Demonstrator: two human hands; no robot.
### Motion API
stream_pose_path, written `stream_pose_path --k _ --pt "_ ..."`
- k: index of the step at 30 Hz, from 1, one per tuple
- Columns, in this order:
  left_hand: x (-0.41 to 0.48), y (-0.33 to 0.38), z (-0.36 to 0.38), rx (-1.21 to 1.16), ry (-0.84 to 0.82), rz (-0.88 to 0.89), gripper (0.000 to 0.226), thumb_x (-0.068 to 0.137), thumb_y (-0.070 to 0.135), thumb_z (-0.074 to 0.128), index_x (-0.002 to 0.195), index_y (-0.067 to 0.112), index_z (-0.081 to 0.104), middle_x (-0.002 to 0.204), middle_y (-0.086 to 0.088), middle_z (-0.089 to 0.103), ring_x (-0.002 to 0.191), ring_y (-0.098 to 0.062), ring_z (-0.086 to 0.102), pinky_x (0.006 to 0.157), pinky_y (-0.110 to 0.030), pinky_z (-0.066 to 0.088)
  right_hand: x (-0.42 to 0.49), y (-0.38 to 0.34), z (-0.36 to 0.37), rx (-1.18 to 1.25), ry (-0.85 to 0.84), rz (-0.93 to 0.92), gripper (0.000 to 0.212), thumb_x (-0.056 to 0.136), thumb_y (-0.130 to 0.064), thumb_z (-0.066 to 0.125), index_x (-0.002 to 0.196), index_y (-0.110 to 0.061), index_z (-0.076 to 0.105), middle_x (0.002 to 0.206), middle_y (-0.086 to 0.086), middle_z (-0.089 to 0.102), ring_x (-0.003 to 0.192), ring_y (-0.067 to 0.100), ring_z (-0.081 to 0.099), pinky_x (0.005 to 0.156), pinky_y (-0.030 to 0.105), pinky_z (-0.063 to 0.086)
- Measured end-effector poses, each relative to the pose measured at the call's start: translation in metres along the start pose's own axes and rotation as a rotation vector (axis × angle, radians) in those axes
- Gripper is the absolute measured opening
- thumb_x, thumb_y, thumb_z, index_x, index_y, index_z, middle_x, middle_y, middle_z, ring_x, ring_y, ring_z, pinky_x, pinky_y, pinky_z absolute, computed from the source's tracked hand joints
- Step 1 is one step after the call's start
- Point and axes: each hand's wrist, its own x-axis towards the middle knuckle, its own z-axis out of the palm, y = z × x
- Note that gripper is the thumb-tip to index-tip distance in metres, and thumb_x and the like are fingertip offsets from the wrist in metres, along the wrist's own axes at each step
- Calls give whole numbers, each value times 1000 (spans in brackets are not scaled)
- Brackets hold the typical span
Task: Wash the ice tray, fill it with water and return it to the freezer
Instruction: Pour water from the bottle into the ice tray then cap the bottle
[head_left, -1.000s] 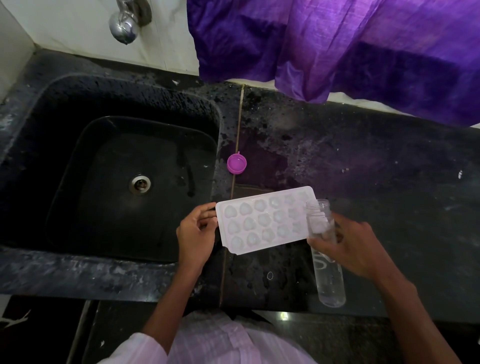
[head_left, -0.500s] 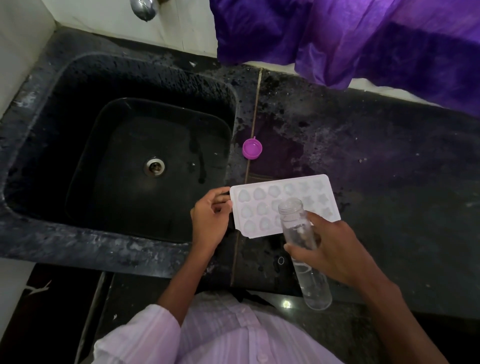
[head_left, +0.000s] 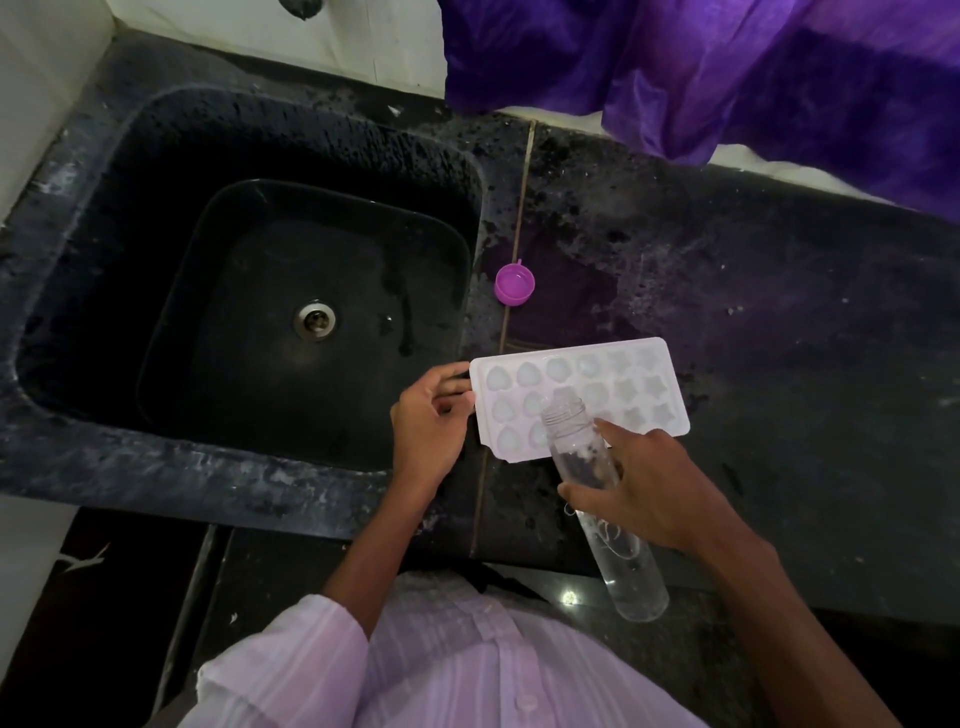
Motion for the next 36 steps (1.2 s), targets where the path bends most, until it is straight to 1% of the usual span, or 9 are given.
stream_pose_path --k 5,10,13,16,20,24,27,32,36 --pt "0 0 0 -13 0 2 34 88 -3 65 113 18 72 93 5 76 85 -1 71 75 -12 53 2 1 3 -8 -29 12 103 62 -84 51 145 -25 41 105 -2 72 89 17 67 78 38 58" --pt "1 -1 0 -18 -1 1 33 88 -3 65 113 17 72 93 6 76 85 -2 71 74 -12 53 1 -2 1 -10 -42 35 105 61 -84 51 146 -25 39 103 -1 71 89 18 66 78 38 58" --pt "1 -2 0 -22 -3 -5 34 88 -3 64 112 19 73 92 6 77 86 -3 72 77 -17 56 -1 -5 -1 -11 -53 59 106 65 -79 57 150 -20 34 109 4 70 94 21 65 81 37 56" --pt "1 -1 0 -28 -2 -11 34 88 -3 64 112 19 73 91 6 77 85 -2 72 77 -17 56 -1 -5 -1 -11 -49 61 102 73 -71 65 152 -17 30 114 5 69 100 21 64 85 36 55" --pt "1 -2 0 -35 -6 -19 34 88 -2 64 109 23 73 91 7 77 85 -3 72 79 -21 57 -1 -4 0 5 -49 53 101 73 -70 65 152 -17 30 119 4 68 102 22 65 86 38 56" --pt "2 -3 0 -30 -2 -17 34 88 -2 64 110 21 73 92 7 77 86 -3 72 79 -21 57 -3 -5 -2 25 -25 12 98 71 -74 62 149 -20 36 116 -2 70 92 15 68 81 35 58" --pt "2 -3 0 -26 -2 -14 34 87 -2 65 111 20 73 93 7 76 87 -3 72 80 -22 58 -8 -7 -5 62 -15 -16 84 70 -71 62 139 -27 46 109 -10 71 85 8 68 75 32 59" --pt "3 -5 1 -29 -9 -10 34 87 -3 65 112 19 72 94 7 77 88 -4 72 80 -23 58 -16 -10 -6 88 -3 -23 70 75 -58 72 133 -26 50 122 -12 64 99 9 63 85 31 56" --pt "3 -5 1 -32 -10 -2 35 86 -5 65 112 18 72 94 6 77 88 -4 72 77 -18 55 -19 -11 -6 88 -34 5 65 77 -56 73 130 -24 53 111 -11 70 86 7 67 77 29 58"
